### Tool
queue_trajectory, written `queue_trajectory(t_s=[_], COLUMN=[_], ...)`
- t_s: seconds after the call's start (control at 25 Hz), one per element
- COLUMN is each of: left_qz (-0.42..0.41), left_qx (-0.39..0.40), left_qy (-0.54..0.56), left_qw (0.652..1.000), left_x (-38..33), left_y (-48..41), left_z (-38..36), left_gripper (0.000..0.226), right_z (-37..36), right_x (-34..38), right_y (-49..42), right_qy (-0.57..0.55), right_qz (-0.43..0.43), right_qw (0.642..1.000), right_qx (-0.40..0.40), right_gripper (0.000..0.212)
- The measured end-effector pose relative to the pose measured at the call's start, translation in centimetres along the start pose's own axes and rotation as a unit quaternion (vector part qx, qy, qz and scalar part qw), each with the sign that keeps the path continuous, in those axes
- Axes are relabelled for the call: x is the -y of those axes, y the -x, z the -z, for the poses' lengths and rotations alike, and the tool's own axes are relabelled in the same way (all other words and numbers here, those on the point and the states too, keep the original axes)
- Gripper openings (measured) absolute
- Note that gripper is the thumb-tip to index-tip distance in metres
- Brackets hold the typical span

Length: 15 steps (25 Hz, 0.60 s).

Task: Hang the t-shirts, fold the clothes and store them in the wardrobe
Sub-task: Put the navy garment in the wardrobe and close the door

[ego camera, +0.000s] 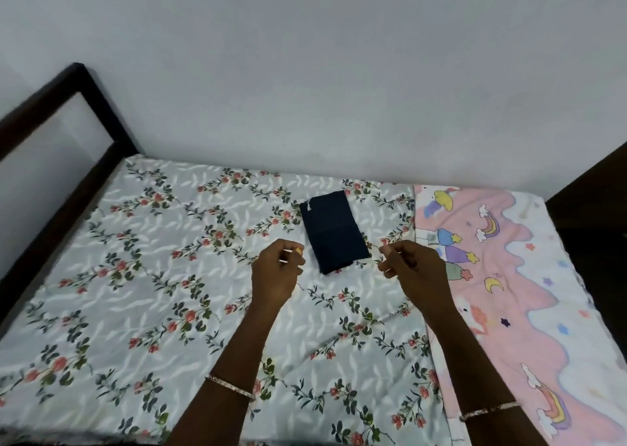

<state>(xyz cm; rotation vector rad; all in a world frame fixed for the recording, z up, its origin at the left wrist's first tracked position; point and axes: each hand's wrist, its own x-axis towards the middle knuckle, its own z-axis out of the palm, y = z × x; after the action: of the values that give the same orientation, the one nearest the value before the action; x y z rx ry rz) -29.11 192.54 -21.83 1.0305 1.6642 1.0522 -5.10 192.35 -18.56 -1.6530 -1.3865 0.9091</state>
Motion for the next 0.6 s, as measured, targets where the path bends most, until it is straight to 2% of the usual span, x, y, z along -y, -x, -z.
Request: queue_trajectory(t_s=[0.2,0.28,0.48,0.6], left_qz=[0.079,0.137,0.287,0.345], left_qx=[0.018,0.026,0.057,0.086], left_qy=[0.023,0.043,0.109,0.137], left_qw=[0.996,0.989,0.95,0.924], left_x=[4.1,5.9,12.0,16.7], left_y=[-12.1,-16.0,-25.9,-30.2], left_z=[-2.3,-3.4,-8.0,-11.7], left_gripper=[0.011,0.016,0.03,0.041], right_z=[-4.7,-6.2,-10.5,-13.0], right_x=[-4.5,-6.8,-14.9,-19.6], right_y=[-10.2,-13.5,-21.2,-25.6], right_qy=[0.035,0.048,0.115,0.151], right_qz=[-0.05,-0.063,-0.139,-0.207], right_qw=[0.998,0.997,0.983,0.965], right_qx=[0.021,0.024,0.046,0.056], right_gripper=[0.008,0.012,0.005,0.019])
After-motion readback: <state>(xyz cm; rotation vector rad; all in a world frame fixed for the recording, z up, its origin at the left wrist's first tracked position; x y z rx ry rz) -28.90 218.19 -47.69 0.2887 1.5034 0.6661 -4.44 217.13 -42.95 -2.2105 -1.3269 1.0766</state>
